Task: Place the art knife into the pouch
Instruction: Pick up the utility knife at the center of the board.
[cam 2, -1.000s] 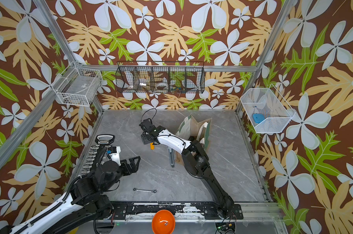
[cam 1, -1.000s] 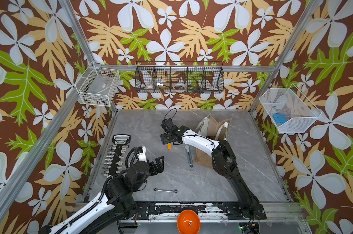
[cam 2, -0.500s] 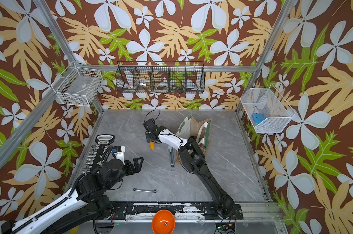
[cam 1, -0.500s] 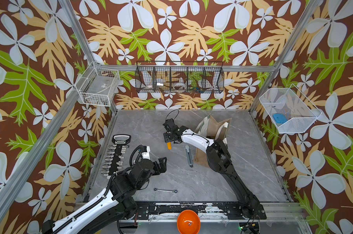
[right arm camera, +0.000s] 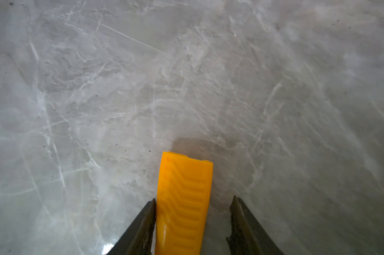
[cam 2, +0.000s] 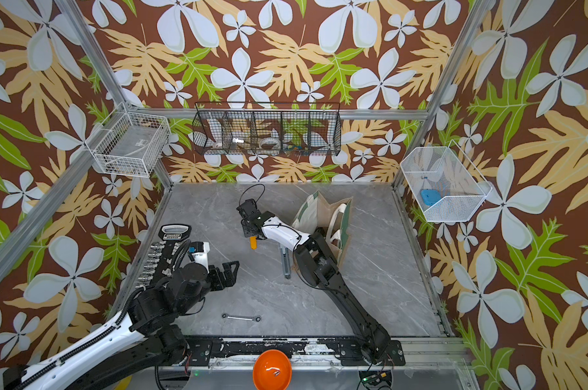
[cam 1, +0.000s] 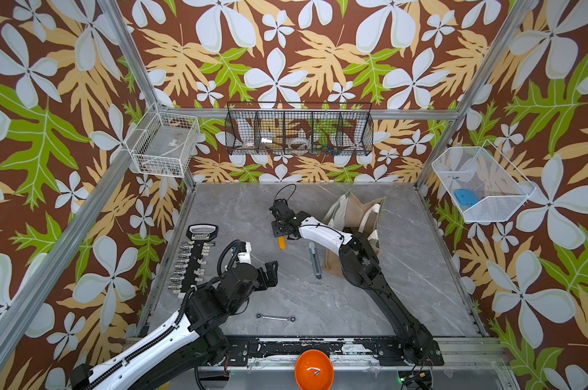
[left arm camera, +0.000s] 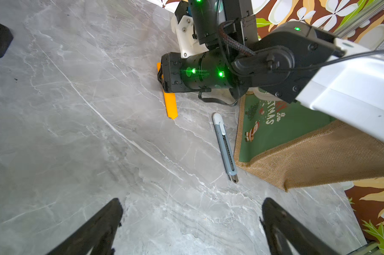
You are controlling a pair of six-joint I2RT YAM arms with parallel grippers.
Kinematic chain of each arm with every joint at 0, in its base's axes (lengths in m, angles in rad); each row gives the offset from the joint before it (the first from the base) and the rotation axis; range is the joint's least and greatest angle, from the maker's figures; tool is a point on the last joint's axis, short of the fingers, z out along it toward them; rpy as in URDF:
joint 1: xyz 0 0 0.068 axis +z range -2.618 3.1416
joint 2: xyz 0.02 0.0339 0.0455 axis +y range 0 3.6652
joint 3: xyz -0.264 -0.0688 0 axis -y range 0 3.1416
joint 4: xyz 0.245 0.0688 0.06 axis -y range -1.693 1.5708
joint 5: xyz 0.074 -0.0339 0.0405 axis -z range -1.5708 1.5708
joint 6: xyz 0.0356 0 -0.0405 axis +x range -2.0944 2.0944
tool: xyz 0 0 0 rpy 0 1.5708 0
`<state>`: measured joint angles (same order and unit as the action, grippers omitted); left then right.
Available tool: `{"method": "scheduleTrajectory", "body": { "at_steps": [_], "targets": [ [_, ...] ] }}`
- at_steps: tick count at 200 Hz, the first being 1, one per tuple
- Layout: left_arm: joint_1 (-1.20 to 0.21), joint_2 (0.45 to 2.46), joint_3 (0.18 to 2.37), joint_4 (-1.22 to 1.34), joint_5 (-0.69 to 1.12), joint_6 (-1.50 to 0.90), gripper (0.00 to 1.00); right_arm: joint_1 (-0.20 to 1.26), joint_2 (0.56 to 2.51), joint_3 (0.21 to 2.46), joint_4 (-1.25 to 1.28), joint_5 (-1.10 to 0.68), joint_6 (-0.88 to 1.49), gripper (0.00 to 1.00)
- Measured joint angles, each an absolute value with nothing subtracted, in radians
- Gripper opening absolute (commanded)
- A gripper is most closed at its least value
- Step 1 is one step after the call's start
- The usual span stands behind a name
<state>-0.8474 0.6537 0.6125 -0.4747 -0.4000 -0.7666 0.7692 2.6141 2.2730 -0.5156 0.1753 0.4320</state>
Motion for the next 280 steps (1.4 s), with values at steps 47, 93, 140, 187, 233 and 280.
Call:
{"method": "scheduleTrajectory", "body": {
  "at_steps": [47,93,140,187,233,280],
  "targets": [
    [-0.847,0.649,0.614,-0.482,-0.414,-0.761,1.0,0.768,2.623,2.279,-0.508,0.209,0.426,0.38],
    [-0.847,0.659,0.616,-0.481,-0.415,-0.76,1.0,0.768,2.599,2.249,-0.506,0.199,0.432,0.35],
    [-0.847,0.674,0.616,-0.48,-0.414,-0.76,1.0,0.769,2.544,2.204,-0.539,0.179,0.445,0.31],
    [-0.847,0.68,0.62,-0.474,-0.409,-0.756,1.0,0.77,2.466,2.156,-0.54,0.155,0.467,0.32],
    [-0.847,0.68,0.624,-0.466,-0.401,-0.752,1.0,0.77,2.4,2.136,-0.547,0.154,0.472,0.32],
    [-0.847,0.679,0.631,-0.466,-0.392,-0.752,1.0,0.77,2.302,2.142,-0.567,0.169,0.47,0.31]
  ]
}}
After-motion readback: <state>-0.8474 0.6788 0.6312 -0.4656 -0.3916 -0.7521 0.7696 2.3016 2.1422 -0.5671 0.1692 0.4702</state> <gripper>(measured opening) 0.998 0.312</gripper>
